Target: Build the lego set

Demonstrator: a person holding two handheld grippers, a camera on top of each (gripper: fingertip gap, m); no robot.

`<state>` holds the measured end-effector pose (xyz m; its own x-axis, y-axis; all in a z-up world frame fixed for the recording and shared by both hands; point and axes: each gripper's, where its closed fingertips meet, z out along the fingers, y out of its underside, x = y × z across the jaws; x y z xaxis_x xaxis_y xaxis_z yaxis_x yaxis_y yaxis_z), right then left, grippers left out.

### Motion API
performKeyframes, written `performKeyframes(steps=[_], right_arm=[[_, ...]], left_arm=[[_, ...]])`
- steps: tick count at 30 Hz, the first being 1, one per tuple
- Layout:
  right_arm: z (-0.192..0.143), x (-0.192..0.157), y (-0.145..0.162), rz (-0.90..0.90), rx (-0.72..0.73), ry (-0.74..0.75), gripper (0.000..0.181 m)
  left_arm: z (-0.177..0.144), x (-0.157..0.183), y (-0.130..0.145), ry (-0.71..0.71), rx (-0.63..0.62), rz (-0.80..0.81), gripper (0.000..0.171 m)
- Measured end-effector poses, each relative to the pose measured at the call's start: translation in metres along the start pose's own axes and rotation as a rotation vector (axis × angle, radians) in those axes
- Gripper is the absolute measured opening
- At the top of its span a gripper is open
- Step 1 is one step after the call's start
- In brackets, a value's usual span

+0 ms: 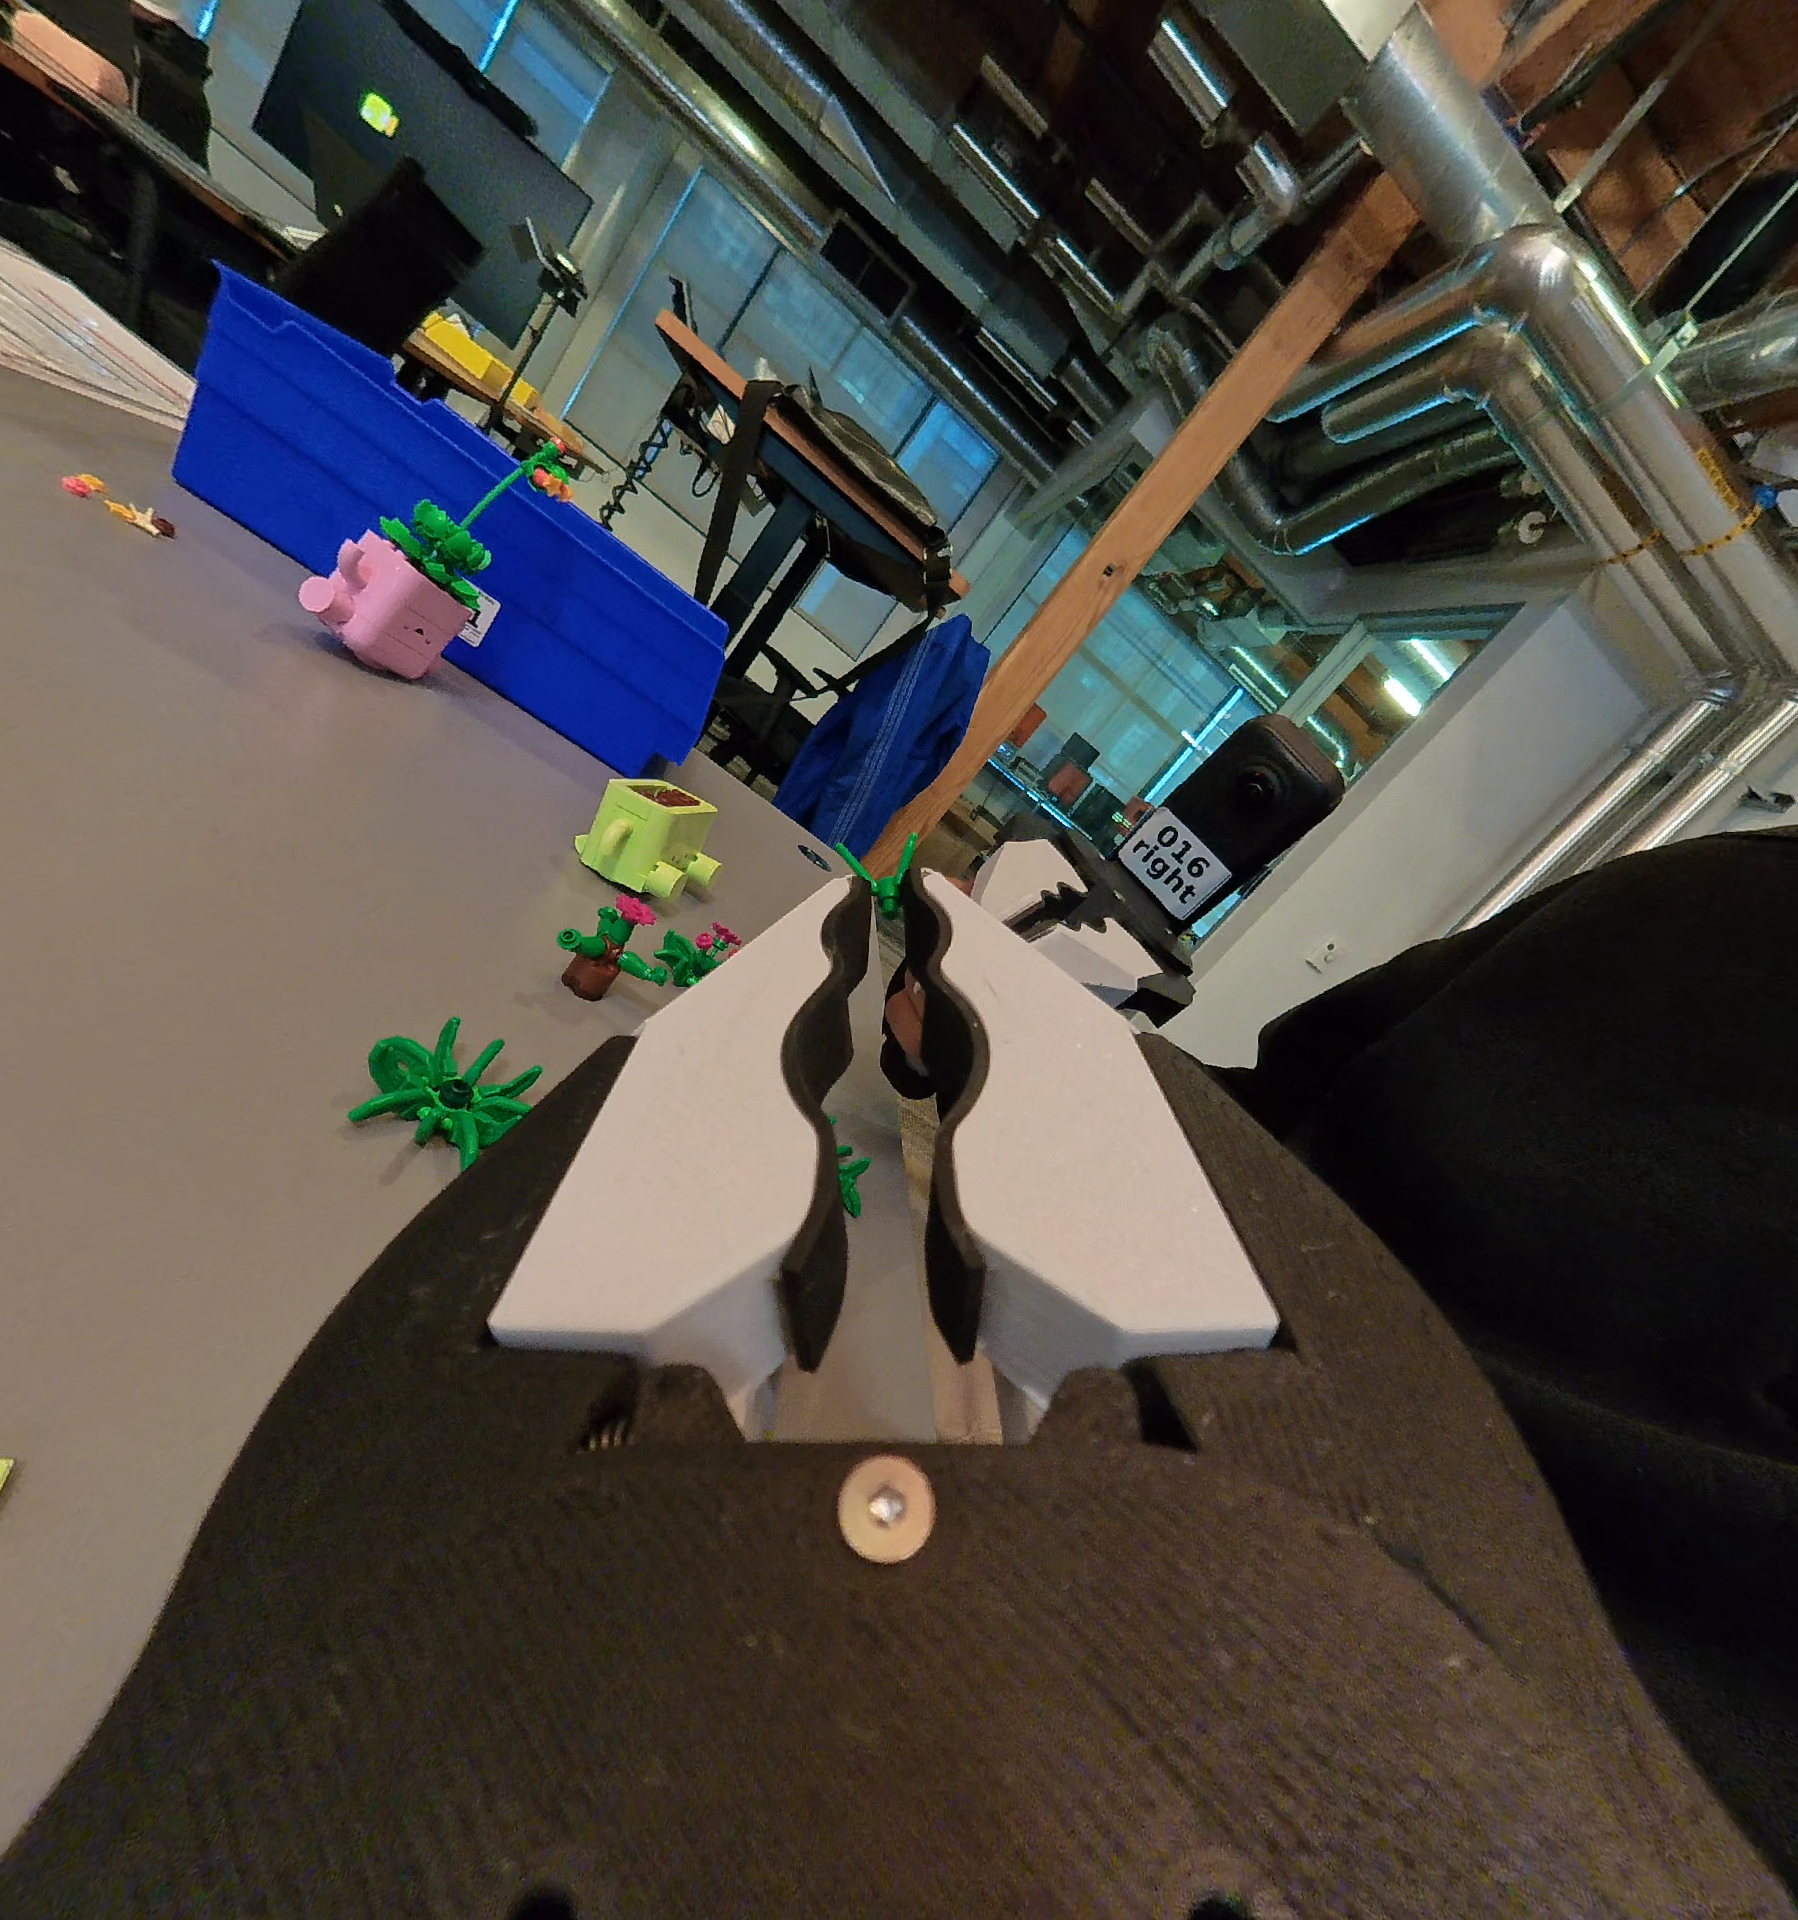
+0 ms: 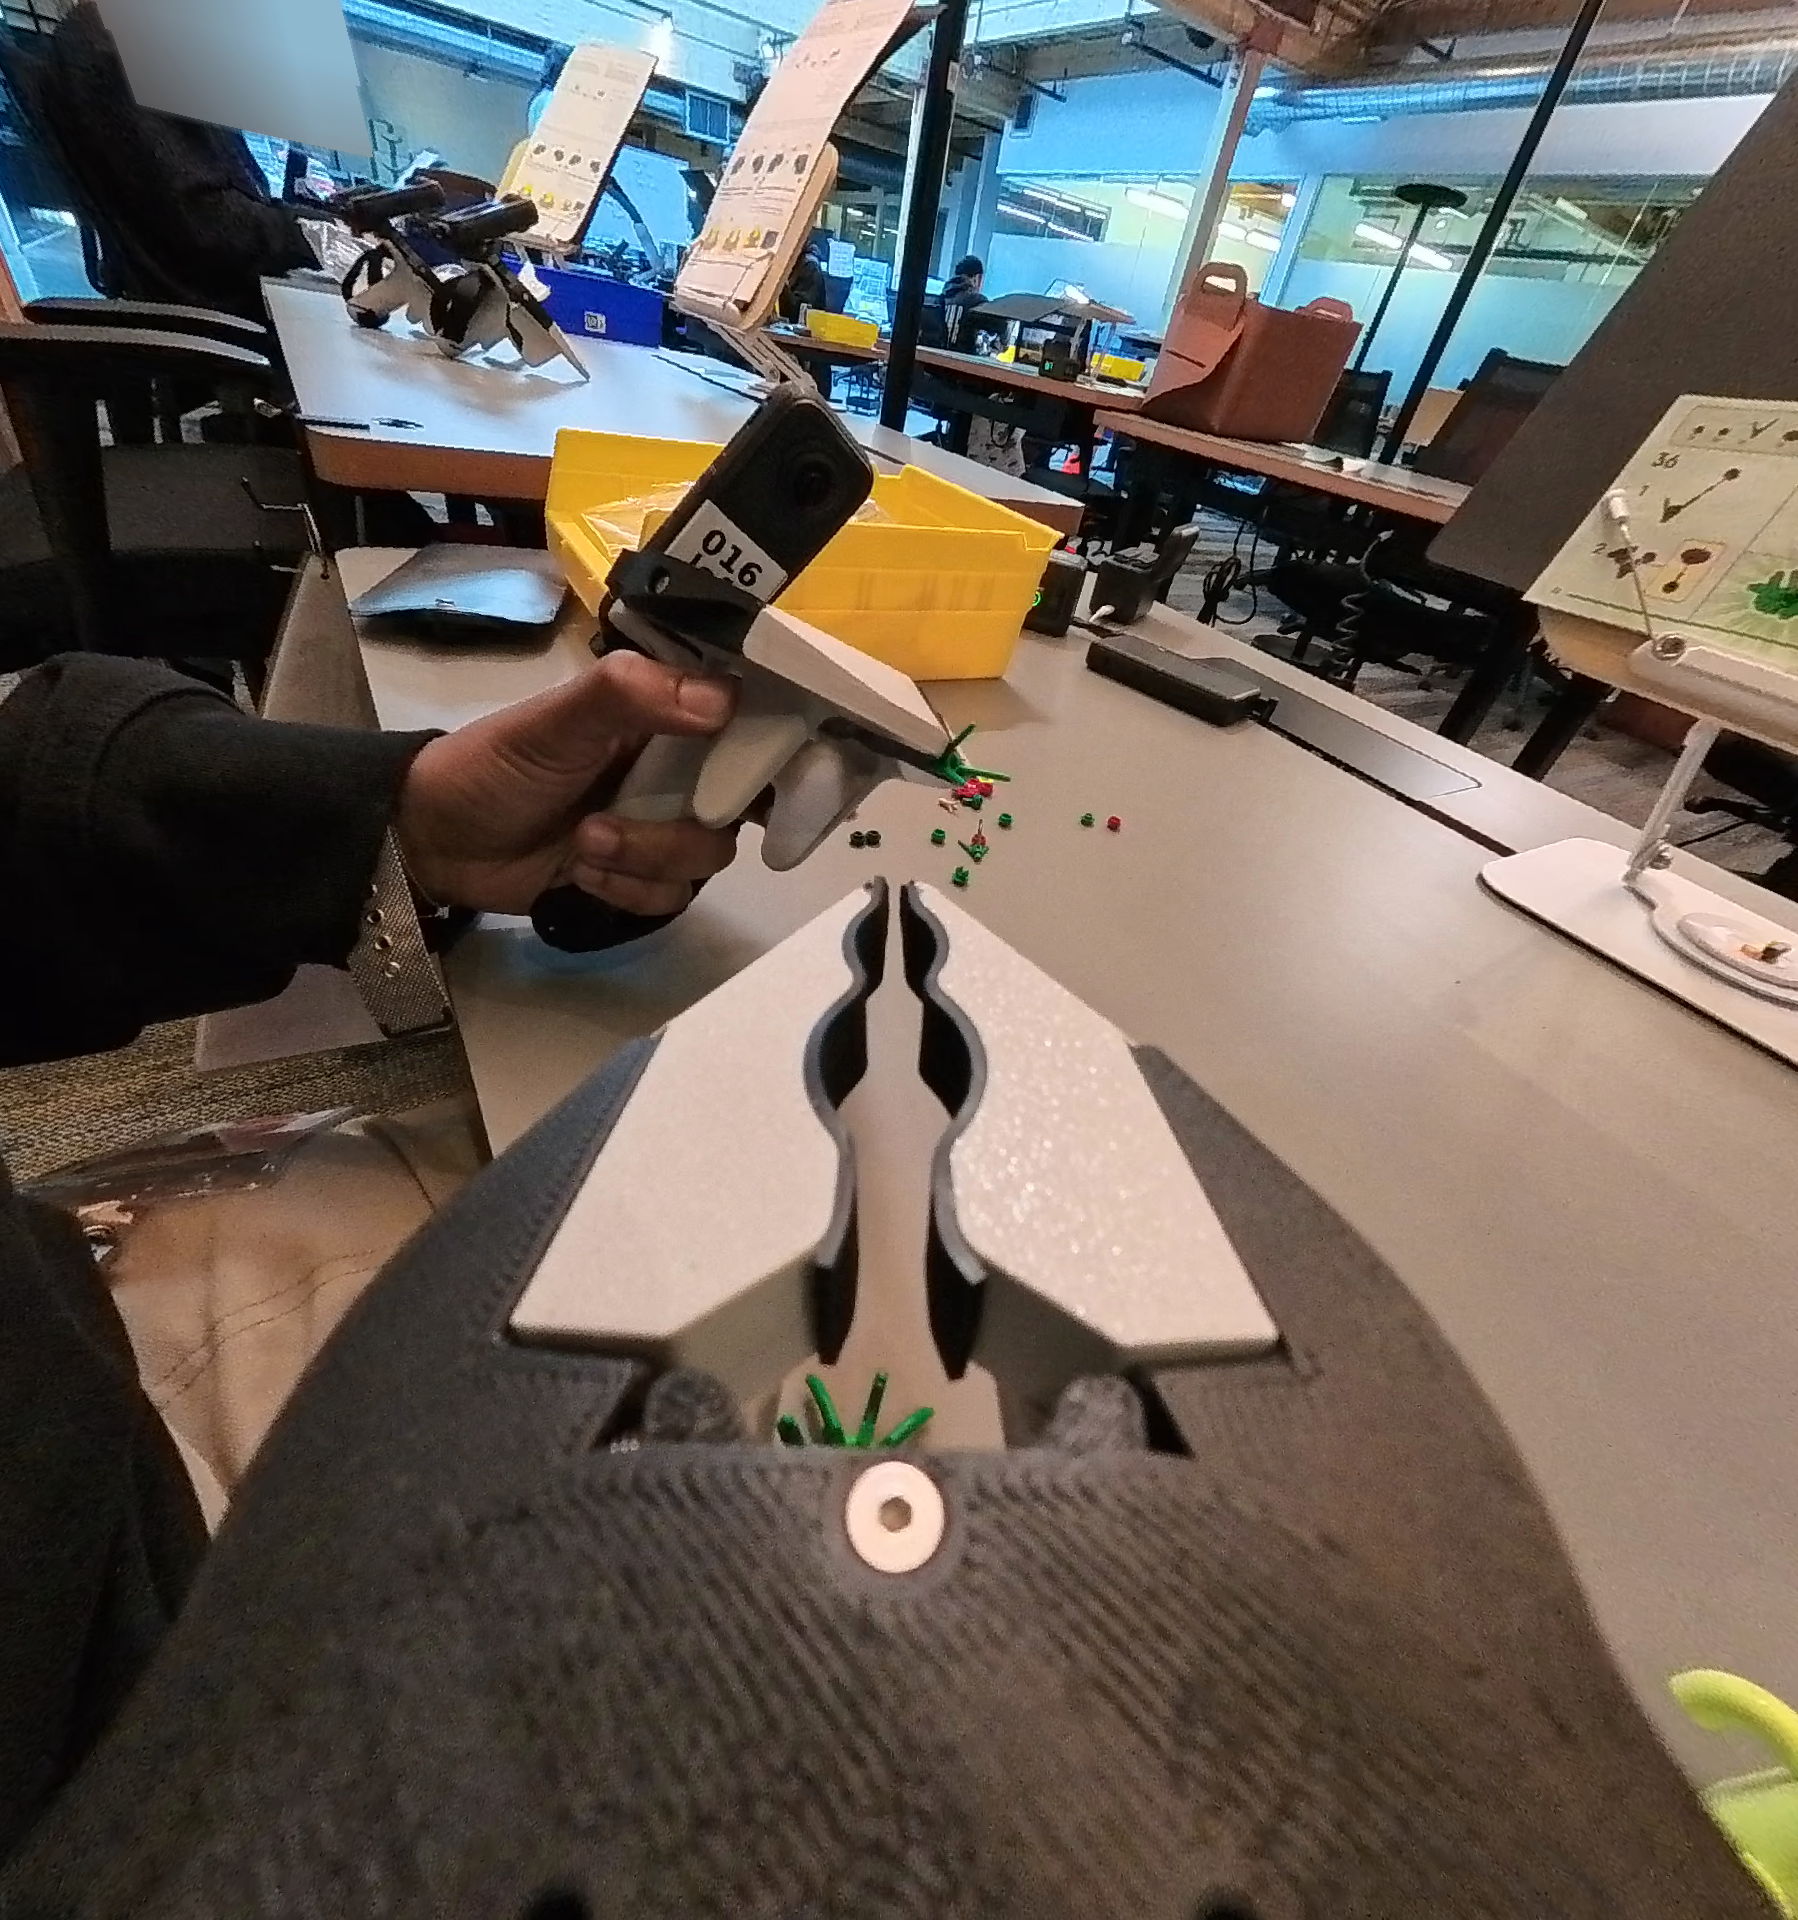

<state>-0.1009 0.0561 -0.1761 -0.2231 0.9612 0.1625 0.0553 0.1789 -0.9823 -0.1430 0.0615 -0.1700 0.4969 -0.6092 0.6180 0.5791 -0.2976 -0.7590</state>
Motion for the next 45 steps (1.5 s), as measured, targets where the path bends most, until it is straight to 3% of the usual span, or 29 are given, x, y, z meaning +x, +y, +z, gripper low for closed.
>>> performKeyframes(steps=[45], right_arm=[[0.0039,-0.0043,0.0037,0.009,-0.015,-0.016,0.0]], left_arm=[[-0.0067,-0.0043,-0.0068,-0.027,0.027,0.009,0.004]])
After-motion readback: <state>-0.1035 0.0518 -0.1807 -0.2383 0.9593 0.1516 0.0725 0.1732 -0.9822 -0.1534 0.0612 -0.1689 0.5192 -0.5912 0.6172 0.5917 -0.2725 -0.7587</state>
